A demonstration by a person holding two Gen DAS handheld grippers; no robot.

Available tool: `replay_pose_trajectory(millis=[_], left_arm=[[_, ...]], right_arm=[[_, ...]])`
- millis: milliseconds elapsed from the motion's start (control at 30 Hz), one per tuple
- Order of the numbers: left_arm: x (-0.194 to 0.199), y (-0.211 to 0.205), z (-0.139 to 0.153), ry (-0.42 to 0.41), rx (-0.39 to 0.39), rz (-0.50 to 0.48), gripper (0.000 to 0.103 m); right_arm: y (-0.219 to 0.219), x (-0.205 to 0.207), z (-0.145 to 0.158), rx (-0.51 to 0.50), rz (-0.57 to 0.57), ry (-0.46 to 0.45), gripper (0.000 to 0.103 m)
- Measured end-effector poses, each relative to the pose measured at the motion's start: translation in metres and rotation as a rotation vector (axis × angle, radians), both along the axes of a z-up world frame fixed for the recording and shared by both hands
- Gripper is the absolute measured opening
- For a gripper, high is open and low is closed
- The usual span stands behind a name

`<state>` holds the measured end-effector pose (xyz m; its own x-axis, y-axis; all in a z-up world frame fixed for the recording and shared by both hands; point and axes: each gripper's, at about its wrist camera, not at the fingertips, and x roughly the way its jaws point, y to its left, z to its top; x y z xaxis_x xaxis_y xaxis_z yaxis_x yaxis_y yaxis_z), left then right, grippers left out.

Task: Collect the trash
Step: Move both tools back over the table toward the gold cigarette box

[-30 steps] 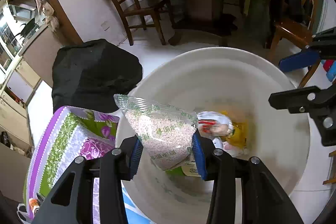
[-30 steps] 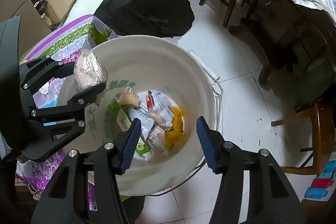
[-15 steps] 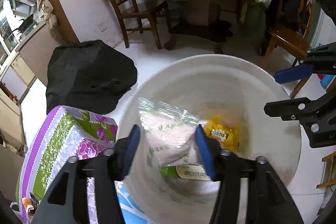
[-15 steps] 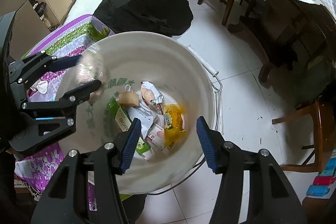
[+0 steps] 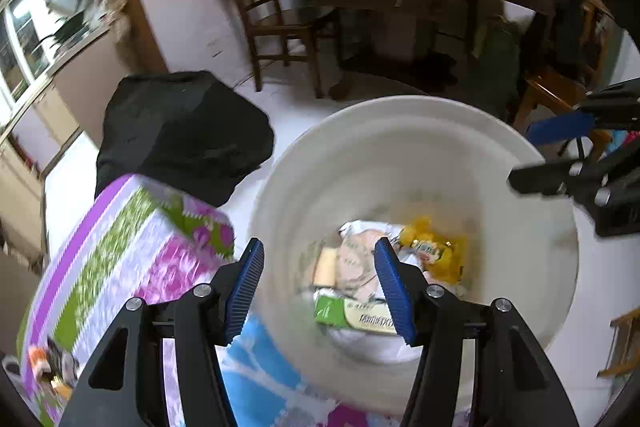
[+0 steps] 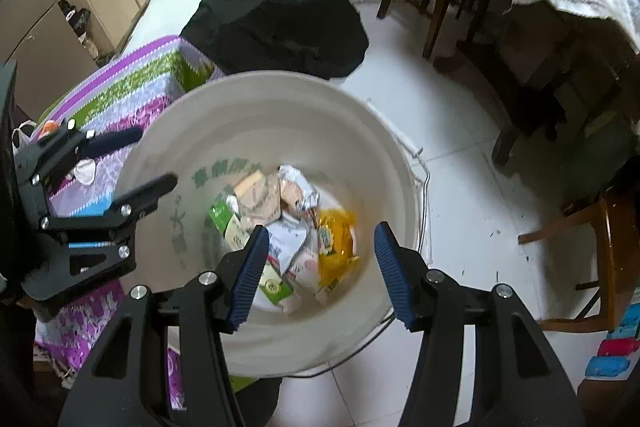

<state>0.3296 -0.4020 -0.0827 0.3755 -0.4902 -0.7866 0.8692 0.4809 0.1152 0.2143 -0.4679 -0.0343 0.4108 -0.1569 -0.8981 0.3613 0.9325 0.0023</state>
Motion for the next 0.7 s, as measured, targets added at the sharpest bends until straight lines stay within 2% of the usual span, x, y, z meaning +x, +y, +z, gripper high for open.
replay_pose_trajectory(millis=[133,267,400,567,700], left_arm=[[0.004,0.036,0.000,-0.023,-0.045,0.088,0.058],[0.013,0.089,0.005,-0.041,-0.116,0.205,0.058],[0.029,0.149,0.007,-0.053,-0.158,0.355,0.058],[0.054,0.240,0.011,-0.028,-0.214,0.584,0.059],[0.088,0.315,0.011,0.026,-0.258,0.806,0.072]], right_arm=[[0.022,-0.002,0.015,-0.075,0.011,-0.119,0.053],[0.063,-0.006,0.032,-0.133,0.049,-0.290,0.053],[0.112,-0.005,0.040,-0.183,0.137,-0.426,0.053],[0.162,0.004,0.032,-0.136,0.242,-0.486,0.055],[0.192,0.007,0.011,-0.051,0.290,-0.475,0.058]])
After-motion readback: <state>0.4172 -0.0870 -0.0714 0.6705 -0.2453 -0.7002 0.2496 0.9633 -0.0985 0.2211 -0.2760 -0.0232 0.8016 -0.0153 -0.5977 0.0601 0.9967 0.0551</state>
